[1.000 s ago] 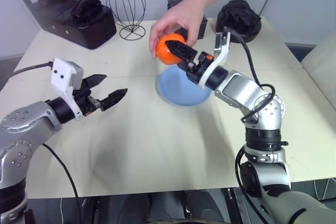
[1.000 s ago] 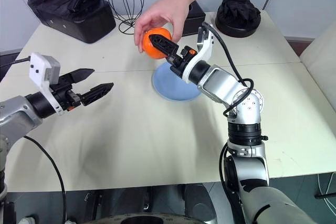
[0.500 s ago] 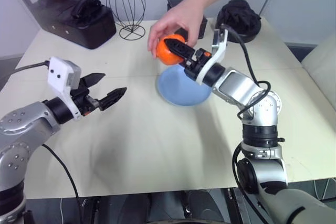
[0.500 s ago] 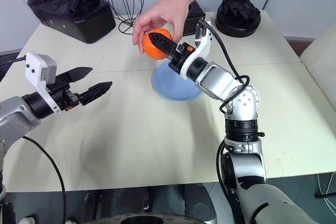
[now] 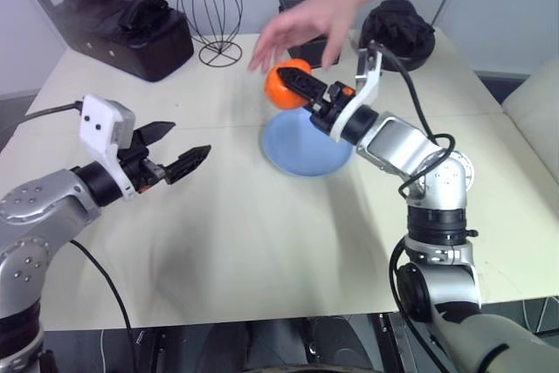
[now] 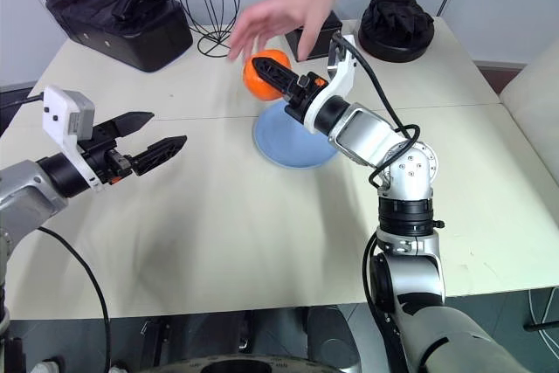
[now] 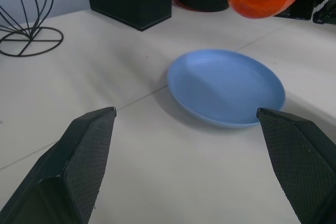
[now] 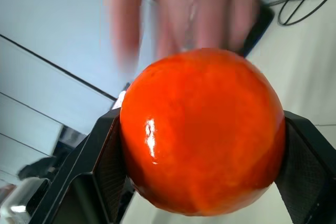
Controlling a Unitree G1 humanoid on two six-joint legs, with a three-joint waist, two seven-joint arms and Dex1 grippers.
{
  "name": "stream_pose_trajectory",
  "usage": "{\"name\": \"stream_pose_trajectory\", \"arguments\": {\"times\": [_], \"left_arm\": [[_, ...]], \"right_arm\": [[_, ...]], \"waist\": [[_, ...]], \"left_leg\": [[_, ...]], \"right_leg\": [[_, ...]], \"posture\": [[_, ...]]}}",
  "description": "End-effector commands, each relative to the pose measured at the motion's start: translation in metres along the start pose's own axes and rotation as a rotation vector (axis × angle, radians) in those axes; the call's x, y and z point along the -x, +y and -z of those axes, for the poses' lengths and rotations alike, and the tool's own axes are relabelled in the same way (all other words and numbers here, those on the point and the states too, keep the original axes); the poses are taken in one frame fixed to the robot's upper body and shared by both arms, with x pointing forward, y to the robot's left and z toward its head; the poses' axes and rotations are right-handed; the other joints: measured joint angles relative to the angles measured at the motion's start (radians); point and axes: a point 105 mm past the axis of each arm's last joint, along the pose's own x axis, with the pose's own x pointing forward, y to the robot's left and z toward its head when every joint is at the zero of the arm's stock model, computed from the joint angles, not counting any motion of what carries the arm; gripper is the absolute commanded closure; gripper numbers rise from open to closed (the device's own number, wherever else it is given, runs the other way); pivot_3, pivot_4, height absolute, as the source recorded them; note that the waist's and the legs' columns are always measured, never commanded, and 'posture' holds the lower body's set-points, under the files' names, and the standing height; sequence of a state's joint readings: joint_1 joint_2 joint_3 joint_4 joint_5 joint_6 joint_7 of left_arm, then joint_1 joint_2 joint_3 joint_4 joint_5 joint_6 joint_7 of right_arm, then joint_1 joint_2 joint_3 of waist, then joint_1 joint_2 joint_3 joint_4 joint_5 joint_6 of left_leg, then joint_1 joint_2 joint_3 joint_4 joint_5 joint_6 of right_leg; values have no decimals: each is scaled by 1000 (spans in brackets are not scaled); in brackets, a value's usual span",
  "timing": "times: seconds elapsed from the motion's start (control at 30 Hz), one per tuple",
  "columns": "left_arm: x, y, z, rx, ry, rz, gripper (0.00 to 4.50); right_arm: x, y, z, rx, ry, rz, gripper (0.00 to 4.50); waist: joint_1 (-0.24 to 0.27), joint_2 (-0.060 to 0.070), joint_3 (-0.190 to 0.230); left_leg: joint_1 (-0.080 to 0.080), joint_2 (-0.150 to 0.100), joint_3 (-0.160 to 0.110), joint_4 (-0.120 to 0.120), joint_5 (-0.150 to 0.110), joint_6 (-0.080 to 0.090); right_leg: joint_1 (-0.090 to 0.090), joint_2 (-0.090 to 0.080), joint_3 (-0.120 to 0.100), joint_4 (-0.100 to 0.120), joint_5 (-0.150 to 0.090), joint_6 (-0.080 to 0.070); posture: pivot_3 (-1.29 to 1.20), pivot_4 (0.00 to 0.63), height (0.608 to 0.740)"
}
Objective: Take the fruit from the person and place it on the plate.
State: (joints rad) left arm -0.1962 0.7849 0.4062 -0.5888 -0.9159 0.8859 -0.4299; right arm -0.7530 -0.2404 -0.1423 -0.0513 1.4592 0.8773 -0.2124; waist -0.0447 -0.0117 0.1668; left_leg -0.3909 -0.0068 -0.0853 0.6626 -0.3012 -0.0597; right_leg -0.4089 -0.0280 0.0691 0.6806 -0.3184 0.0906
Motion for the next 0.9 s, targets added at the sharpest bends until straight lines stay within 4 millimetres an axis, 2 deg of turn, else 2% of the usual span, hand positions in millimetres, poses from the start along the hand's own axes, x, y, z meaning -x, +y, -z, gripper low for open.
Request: {"name": "stream_pose_trajectory", "arguments": {"times": [0.03, 0.17, 0.3, 0.43, 0.67, 0.83, 0.9], "left_arm": [[0, 0, -6, -19, -28, -7, 0], [-1, 0, -3, -17, -29, -11, 0], [-2, -2, 0, -14, -30, -13, 0], [-3, -1, 3, -9, -40, -32, 0], [-1, -3, 8, 15, -48, -43, 0], [0, -5, 10, 30, -54, -42, 0], [0, -6, 10, 31, -53, -40, 0]], "right_arm": [[8, 0, -2, 267, 10, 41, 1378], [14, -35, 20, 603, 104, 170, 1378], [13, -63, 34, 773, 128, 219, 1378], [5, -89, 42, 841, 118, 276, 1378], [1, -106, 52, 1038, 181, 293, 1378], [4, -113, 47, 1097, 193, 326, 1378], [5, -112, 45, 1117, 196, 326, 328]], "waist": [[1, 0, 0], [0, 0, 0], [-3, 0, 0], [0, 0, 0], [1, 0, 0], [1, 0, 0], [2, 0, 0]], "left_leg": [[0, 0, 0, 0, 0, 0], [0, 0, 0, 0, 0, 0], [0, 0, 0, -1, 0, 0], [0, 0, 1, -1, 0, 0], [0, -1, 0, -1, 0, 0], [0, 0, 0, -1, 0, 0], [0, 0, 0, -1, 0, 0]], "right_leg": [[0, 0, 0, 0, 0, 0], [0, 0, 0, -1, 0, 0], [-1, 1, 1, -1, 0, 0], [-1, 0, 1, -1, 0, 0], [-1, -1, 1, -1, 0, 0], [-1, 0, 1, -1, 0, 0], [0, -1, 1, -1, 0, 0]], "posture": [[0, 150, 740], [0, 150, 740], [0, 150, 740], [0, 150, 740], [0, 150, 740], [0, 150, 740], [0, 150, 740]]}}
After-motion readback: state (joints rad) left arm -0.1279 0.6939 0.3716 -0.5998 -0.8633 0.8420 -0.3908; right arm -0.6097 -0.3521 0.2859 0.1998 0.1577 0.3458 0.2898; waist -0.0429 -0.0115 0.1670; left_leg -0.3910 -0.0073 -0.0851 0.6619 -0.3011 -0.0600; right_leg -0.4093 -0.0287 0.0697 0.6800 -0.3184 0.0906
